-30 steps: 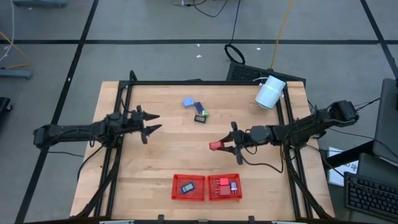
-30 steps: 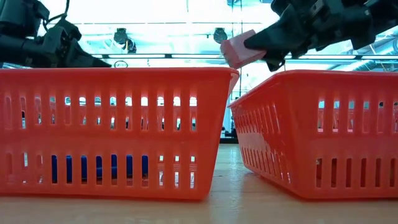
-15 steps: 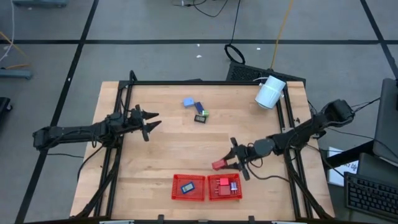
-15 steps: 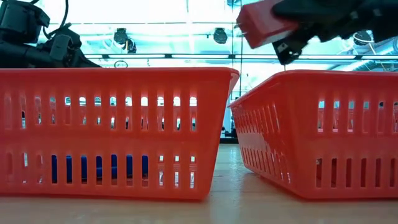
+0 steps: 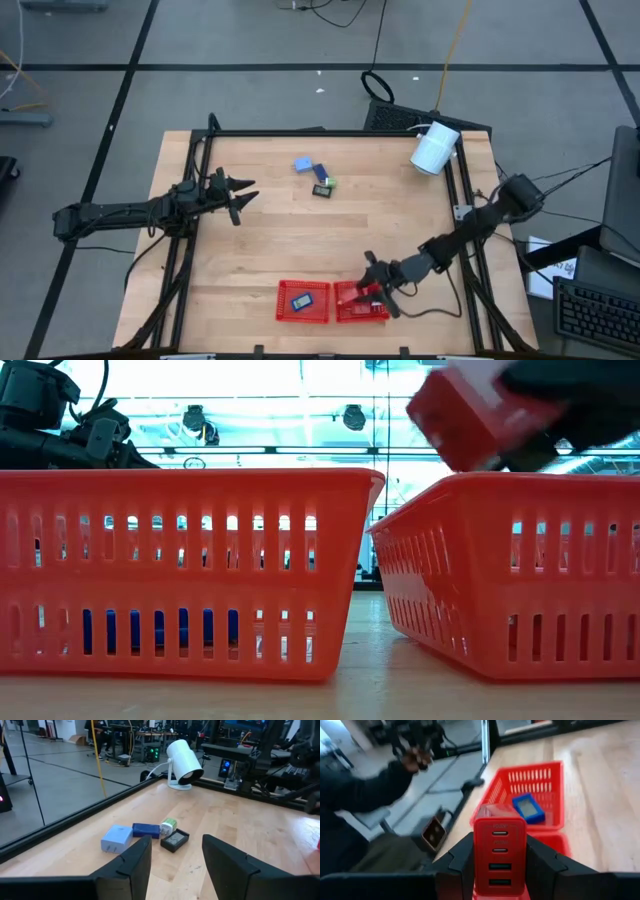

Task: Pick & Place Office items
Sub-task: Put the red charger adapter into the right red bin, then put the light blue charger adapter into the right red bin

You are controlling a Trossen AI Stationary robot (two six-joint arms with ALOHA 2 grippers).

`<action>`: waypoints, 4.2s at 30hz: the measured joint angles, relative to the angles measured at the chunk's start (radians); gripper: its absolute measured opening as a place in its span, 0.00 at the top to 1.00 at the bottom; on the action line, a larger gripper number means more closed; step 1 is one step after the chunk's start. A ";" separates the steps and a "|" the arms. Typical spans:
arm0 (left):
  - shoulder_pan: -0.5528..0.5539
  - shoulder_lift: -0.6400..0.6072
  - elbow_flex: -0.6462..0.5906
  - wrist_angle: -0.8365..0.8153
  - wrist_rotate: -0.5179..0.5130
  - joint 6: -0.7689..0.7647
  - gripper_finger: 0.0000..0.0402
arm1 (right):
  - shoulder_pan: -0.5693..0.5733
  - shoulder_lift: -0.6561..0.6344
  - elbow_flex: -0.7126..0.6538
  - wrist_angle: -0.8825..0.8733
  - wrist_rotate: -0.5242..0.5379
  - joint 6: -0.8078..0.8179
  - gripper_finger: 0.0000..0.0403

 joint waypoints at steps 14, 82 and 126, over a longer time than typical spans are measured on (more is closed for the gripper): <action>0.000 0.000 0.001 -0.001 0.000 0.001 0.50 | 0.022 -0.019 0.022 -0.169 0.094 -0.041 0.71; 0.000 0.000 0.001 0.000 0.000 0.000 0.52 | 0.020 -0.004 0.021 -0.149 0.075 0.002 0.65; 0.000 0.000 0.001 0.000 0.000 0.000 0.60 | -0.023 -0.153 0.021 -0.220 -0.410 -0.050 0.65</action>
